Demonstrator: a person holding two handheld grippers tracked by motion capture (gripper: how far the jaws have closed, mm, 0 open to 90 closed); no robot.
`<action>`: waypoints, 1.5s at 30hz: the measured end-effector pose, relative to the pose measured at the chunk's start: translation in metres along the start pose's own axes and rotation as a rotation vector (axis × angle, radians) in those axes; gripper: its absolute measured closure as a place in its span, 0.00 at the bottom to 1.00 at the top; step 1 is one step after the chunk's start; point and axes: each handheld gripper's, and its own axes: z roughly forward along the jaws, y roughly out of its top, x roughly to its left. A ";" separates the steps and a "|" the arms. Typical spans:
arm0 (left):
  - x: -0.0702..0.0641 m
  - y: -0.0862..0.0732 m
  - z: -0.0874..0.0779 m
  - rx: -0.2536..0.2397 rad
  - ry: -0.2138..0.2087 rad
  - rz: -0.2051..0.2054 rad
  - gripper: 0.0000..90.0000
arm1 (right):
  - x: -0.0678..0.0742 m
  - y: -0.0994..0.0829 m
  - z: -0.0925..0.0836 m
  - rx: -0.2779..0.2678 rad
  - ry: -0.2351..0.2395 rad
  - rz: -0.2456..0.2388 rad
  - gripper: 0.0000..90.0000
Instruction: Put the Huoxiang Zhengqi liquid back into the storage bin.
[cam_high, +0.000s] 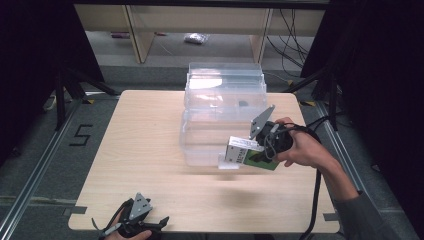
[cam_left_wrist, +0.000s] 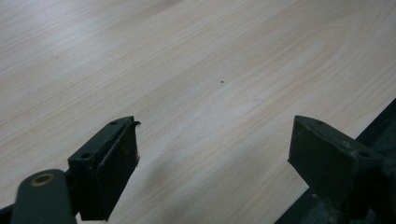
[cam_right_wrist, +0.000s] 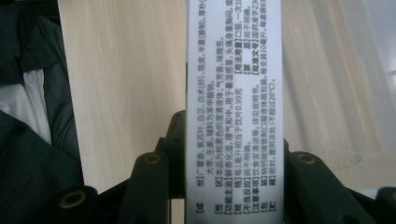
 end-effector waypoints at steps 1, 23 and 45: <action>0.002 0.000 0.000 0.007 -0.001 0.012 0.17 | -0.002 0.001 -0.003 0.000 -0.005 0.012 0.72; 0.001 0.000 0.002 -0.007 0.003 -0.013 0.17 | -0.071 0.012 0.006 0.038 -0.004 0.035 0.72; 0.002 -0.001 0.002 -0.004 -0.001 -0.010 0.17 | -0.110 0.003 0.046 0.038 0.008 0.052 0.72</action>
